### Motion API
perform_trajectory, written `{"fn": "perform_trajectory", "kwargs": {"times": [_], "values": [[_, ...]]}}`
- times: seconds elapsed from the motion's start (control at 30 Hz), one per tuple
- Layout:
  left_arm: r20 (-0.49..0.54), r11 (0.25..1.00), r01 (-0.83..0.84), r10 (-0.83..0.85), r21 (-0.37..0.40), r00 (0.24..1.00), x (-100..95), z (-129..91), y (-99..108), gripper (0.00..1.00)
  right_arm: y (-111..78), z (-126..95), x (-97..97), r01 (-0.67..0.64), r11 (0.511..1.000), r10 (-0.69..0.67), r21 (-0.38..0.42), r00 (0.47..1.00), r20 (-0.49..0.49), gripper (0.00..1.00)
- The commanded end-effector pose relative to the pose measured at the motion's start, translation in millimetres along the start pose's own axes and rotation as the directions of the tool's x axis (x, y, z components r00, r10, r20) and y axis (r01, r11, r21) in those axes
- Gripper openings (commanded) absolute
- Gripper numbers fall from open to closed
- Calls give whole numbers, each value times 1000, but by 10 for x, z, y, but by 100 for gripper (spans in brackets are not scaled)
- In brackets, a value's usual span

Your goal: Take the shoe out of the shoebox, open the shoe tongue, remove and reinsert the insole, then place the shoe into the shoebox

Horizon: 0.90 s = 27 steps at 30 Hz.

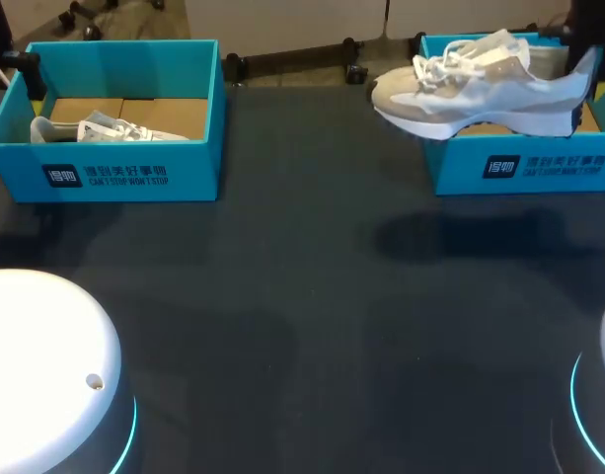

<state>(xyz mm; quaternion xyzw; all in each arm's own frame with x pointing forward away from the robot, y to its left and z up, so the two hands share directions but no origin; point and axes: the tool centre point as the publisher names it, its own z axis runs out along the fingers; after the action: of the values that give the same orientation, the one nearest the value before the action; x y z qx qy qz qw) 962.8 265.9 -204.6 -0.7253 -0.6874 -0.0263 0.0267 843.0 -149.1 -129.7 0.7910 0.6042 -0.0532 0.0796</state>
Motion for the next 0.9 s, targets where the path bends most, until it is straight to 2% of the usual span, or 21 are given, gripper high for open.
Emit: {"fn": "perform_trajectory", "kwargs": {"times": [0.03,0.2,0.43,0.53,0.9], "values": [[-2,1000,-1,1,-4,1000,0,1,-17,100,-265,114,166,14,993,-12,-120,1000,16,0],[-2,1000,-1,1,-4,1000,0,1,-17,100,-726,219,366,-3,992,7,-129,1000,28,0],[-2,1000,-1,1,-4,1000,0,1,-17,100,-1217,319,621,-5,989,7,-150,1000,12,0],[-2,1000,-1,1,-4,1000,0,1,-17,100,-1385,403,756,-20,994,20,-104,1000,-1,0],[-2,1000,-1,1,-4,1000,0,1,-17,100,-1385,403,756,-20,994,20,-104,1000,-1,0]]}}
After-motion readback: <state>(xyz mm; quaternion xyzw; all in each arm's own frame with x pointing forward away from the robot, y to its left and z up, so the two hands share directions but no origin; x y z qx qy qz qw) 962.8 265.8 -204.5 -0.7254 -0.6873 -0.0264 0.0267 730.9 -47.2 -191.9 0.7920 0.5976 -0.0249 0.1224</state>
